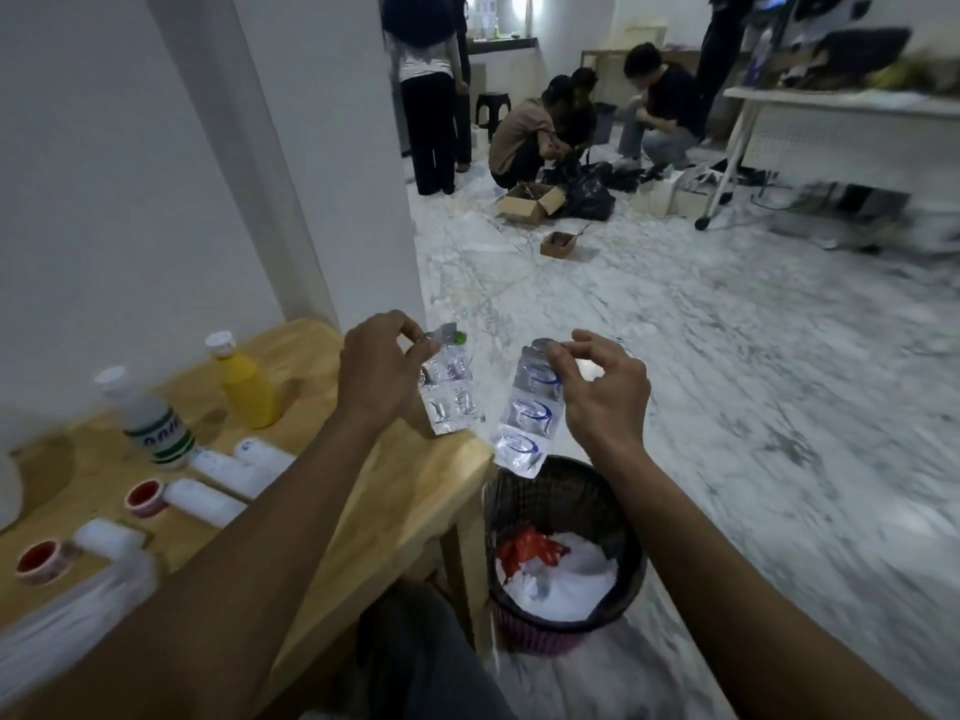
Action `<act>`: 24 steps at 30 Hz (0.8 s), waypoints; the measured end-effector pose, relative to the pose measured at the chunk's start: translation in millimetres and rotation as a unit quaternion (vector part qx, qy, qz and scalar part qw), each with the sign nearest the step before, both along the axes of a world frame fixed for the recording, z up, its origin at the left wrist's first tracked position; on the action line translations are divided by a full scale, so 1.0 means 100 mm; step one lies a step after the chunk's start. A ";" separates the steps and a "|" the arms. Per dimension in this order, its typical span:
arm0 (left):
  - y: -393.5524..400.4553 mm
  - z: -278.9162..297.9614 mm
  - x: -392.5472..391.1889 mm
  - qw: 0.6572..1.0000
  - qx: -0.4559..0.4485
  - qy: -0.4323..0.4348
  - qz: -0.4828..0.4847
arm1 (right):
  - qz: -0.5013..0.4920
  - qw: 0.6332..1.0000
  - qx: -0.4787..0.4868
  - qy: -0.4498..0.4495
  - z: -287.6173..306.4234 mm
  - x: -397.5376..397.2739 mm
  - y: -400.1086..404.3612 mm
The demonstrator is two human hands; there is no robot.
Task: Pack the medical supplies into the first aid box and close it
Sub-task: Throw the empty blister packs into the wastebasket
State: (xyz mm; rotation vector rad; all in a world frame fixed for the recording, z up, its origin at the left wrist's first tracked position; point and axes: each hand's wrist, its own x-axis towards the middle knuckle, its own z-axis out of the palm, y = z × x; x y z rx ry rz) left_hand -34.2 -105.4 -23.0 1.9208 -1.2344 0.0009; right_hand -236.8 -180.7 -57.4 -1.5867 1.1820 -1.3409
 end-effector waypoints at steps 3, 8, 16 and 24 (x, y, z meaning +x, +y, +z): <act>-0.24 0.00 -0.36 1.000 -0.012 0.009 -0.015 | -0.037 0.999 -0.008 0.005 0.00 -0.29 -0.21; -0.66 -0.23 -0.99 0.998 0.005 0.043 -0.037 | -0.081 0.997 0.006 0.018 -0.17 -0.74 -0.50; -0.98 -1.06 -1.55 0.991 0.092 0.082 -0.048 | -0.095 0.991 0.086 0.043 -0.93 -1.03 -0.70; -1.03 -1.92 -1.51 0.977 0.201 0.077 -0.009 | -0.072 0.979 0.177 0.077 -1.75 -0.89 -0.70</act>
